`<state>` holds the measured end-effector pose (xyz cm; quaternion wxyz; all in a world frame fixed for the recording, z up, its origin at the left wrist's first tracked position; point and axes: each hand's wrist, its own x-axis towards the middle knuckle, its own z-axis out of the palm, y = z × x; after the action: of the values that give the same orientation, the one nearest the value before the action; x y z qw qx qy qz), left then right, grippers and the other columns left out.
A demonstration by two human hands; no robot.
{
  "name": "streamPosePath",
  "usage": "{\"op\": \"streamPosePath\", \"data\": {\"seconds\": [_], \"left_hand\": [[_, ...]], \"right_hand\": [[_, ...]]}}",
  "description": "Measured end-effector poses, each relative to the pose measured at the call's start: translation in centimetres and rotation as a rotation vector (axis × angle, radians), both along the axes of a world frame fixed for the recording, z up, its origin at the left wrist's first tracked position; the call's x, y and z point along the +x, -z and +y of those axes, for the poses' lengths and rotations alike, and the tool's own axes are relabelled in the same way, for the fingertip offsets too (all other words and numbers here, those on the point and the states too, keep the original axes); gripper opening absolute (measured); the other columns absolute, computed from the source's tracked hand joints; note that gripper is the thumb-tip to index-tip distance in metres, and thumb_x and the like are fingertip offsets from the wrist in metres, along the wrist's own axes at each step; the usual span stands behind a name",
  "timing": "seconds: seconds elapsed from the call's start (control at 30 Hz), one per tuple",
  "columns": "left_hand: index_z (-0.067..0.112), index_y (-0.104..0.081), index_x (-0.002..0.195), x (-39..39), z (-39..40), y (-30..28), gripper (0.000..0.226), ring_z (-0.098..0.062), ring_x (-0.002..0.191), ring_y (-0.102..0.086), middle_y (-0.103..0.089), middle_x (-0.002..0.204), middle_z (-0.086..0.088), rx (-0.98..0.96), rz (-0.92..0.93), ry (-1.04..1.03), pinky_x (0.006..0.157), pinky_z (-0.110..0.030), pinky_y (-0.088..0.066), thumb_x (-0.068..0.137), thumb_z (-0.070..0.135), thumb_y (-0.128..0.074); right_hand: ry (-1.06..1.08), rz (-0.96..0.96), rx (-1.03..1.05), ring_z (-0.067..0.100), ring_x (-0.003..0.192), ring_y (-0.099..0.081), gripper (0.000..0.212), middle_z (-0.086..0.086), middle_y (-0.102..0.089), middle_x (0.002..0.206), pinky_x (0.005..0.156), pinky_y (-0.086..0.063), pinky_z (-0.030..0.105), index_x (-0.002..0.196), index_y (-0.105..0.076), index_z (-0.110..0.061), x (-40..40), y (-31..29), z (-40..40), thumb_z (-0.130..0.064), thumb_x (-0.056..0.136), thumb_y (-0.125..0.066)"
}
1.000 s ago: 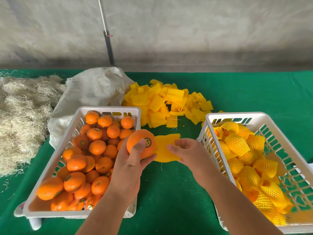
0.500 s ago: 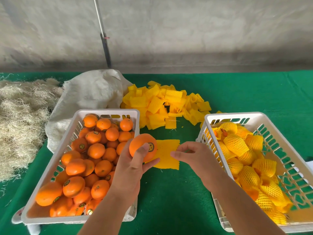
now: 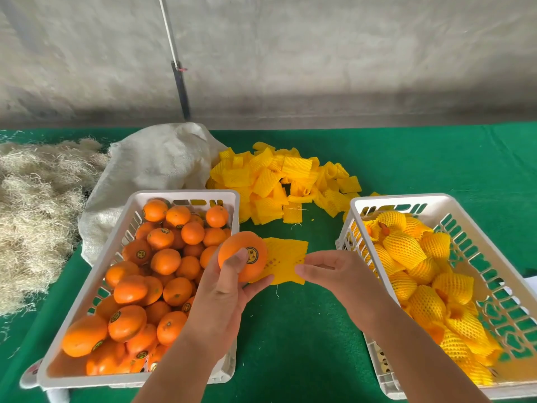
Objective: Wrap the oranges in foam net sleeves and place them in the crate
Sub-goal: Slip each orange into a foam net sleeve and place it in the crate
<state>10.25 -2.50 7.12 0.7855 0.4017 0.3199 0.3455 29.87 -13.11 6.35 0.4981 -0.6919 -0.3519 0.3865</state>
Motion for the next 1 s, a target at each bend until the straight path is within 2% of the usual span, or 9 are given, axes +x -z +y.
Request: {"op": "streamPosePath", "data": {"seconds": [0.2,0.33,0.53,0.6,0.67,0.73,0.8,0.87,1.0], "left_hand": [[0.018,-0.062,0.139,-0.2,-0.6,-0.5,0.087,-0.037,0.125,-0.068,-0.07,0.135,-0.018,-0.034,-0.011,0.113,0.089,-0.042,-0.062,0.07,0.063,-0.09],[0.018,-0.057,0.145,-0.9,-0.4,-0.6,0.096,-0.038,0.129,-0.066,-0.068,0.139,-0.019,-0.061,-0.029,0.188,0.089,-0.04,-0.062,0.069,0.067,-0.09],[0.027,-0.067,0.136,-1.9,-0.2,-0.7,0.075,-0.04,0.127,-0.066,-0.067,0.14,-0.02,-0.034,-0.014,0.238,0.088,-0.041,-0.063,0.077,0.071,-0.081],[0.031,-0.068,0.133,-2.0,-0.3,-0.8,0.068,-0.039,0.126,-0.067,-0.068,0.139,-0.017,-0.032,-0.007,0.195,0.08,-0.04,-0.065,0.08,0.072,-0.077],[0.034,-0.07,0.131,-1.8,-0.3,-0.8,0.059,-0.037,0.124,-0.069,-0.07,0.137,-0.013,-0.053,0.002,0.12,0.074,-0.04,-0.065,0.084,0.07,-0.073],[0.03,-0.066,0.136,-1.8,-0.3,-0.7,0.065,-0.036,0.122,-0.07,-0.072,0.136,-0.01,-0.1,0.008,0.049,0.071,-0.042,-0.066,0.081,0.065,-0.072],[0.026,-0.058,0.144,-1.9,-0.2,-0.5,0.077,-0.037,0.123,-0.07,-0.071,0.136,-0.009,-0.116,0.01,0.025,0.071,-0.042,-0.065,0.078,0.063,-0.072],[0.025,-0.055,0.147,-2.0,-0.2,-0.5,0.078,-0.039,0.125,-0.068,-0.07,0.138,-0.01,-0.096,0.023,0.024,0.071,-0.041,-0.065,0.081,0.064,-0.073],[0.027,-0.056,0.147,-2.1,-0.3,-0.6,0.072,-0.037,0.123,-0.069,-0.069,0.139,-0.01,0.022,0.05,0.091,0.07,-0.038,-0.064,0.087,0.065,-0.066]], "right_hand": [[-0.284,0.099,-0.003,0.012,0.119,-0.071,0.04,-0.008,-0.077,0.125,0.101,-0.054,0.024,0.125,-0.076,-0.032,0.2,-0.8,-0.4,-0.05,0.089,-0.079],[-0.356,0.218,0.0,0.03,0.125,-0.067,0.044,0.01,-0.074,0.129,0.111,-0.052,0.045,0.124,-0.075,-0.014,0.3,-0.2,-0.9,-0.049,0.096,-0.074],[-0.479,0.278,0.039,0.03,0.134,-0.062,0.049,0.007,-0.066,0.144,0.111,-0.052,0.044,0.143,-0.063,-0.02,-0.3,0.2,-1.0,-0.044,0.101,-0.071],[-0.432,0.383,0.063,0.028,0.122,-0.068,0.042,0.011,-0.069,0.133,0.109,-0.053,0.05,0.127,-0.067,-0.018,-0.3,0.7,-1.2,-0.041,0.094,-0.081],[-0.319,0.472,0.105,0.026,0.088,-0.063,0.036,0.02,-0.047,0.091,0.105,-0.055,0.057,0.084,-0.059,-0.023,0.0,1.3,-1.2,-0.037,0.083,-0.092],[-0.3,0.438,0.123,0.033,0.092,-0.068,0.041,0.033,-0.04,0.09,0.103,-0.056,0.056,0.072,-0.054,-0.023,0.1,1.3,-1.4,-0.037,0.084,-0.091],[-0.381,0.369,0.144,0.036,0.123,-0.068,0.019,0.024,-0.068,0.124,0.106,-0.055,0.05,0.103,-0.075,-0.022,-0.3,0.8,-1.3,-0.04,0.095,-0.079],[-0.43,0.279,0.124,0.03,0.133,-0.063,0.038,0.007,-0.067,0.142,0.109,-0.054,0.045,0.137,-0.067,-0.024,-0.5,0.8,-1.2,-0.042,0.103,-0.069],[-0.45,0.227,0.092,0.025,0.136,-0.061,0.044,0.002,-0.064,0.147,0.11,-0.053,0.044,0.148,-0.058,-0.028,-1.2,0.8,-0.9,-0.042,0.107,-0.062]]}}
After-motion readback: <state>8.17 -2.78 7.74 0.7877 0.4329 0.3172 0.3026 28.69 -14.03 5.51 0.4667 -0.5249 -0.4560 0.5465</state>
